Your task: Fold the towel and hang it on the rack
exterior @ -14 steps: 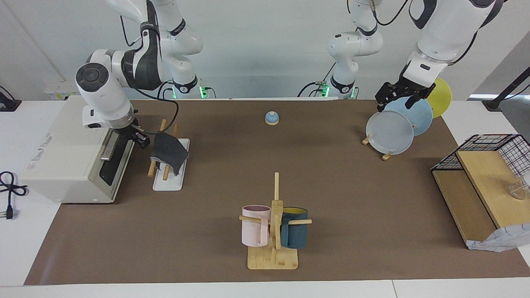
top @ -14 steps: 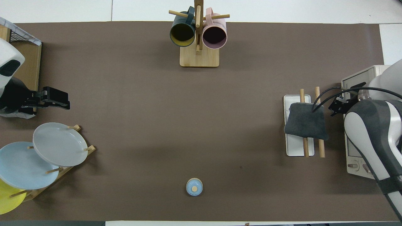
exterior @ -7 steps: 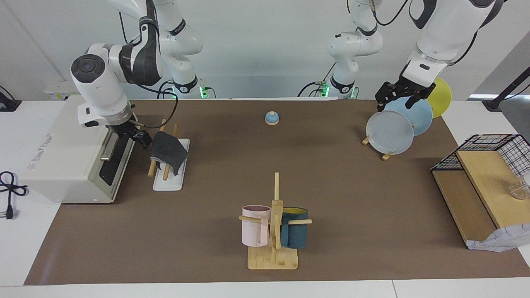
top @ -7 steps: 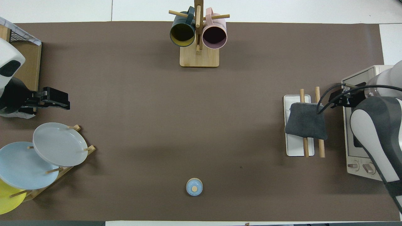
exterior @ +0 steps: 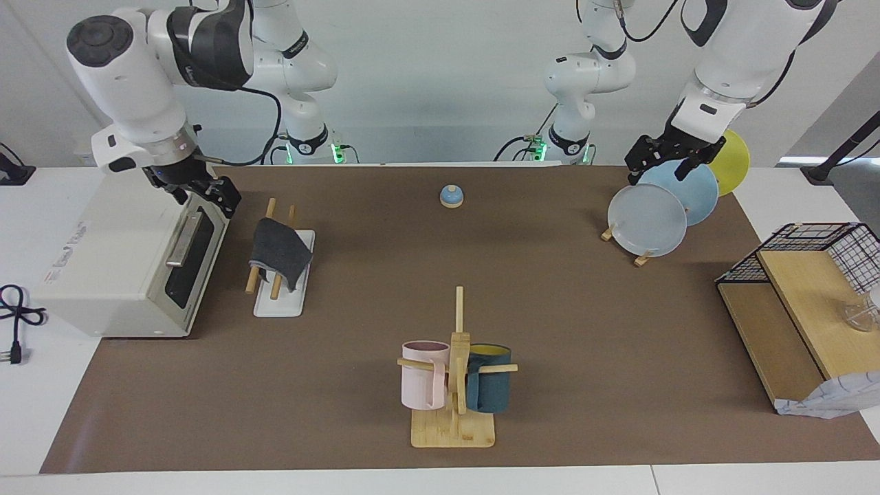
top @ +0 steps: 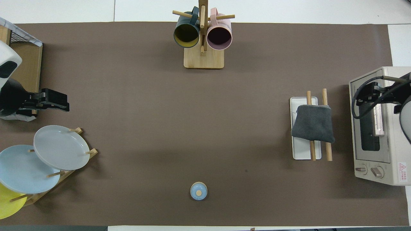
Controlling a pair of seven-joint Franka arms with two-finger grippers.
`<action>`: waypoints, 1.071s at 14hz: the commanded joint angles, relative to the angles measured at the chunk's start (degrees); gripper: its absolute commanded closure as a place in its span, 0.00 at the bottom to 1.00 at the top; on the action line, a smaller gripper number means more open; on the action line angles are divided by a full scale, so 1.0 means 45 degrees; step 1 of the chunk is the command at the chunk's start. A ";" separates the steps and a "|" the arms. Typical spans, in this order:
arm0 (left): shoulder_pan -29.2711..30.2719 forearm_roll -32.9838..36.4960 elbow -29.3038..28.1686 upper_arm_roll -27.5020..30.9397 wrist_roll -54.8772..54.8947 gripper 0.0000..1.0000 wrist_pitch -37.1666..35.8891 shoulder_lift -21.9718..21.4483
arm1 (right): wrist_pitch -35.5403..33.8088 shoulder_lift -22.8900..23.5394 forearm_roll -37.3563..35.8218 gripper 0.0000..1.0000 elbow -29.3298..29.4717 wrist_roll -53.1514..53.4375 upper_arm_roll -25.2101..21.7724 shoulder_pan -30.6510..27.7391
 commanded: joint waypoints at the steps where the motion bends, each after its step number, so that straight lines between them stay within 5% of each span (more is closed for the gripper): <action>1: -0.0065 -0.0072 -0.0183 0.0112 0.0090 0.00 0.0111 -0.0357 | -0.1158 0.0371 0.0270 0.00 0.1353 -0.0769 0.0033 -0.0208; 3: -0.0066 -0.0072 -0.0183 0.0112 0.0090 0.00 0.0091 -0.0474 | -0.1943 0.1051 0.0911 0.00 0.3126 -0.1468 -0.0200 -0.0247; 15: -0.0065 -0.0072 -0.0144 0.0112 0.0090 0.00 -0.0006 -0.1665 | -0.1495 0.0704 0.0798 0.00 0.2471 -0.1843 -0.0104 -0.0189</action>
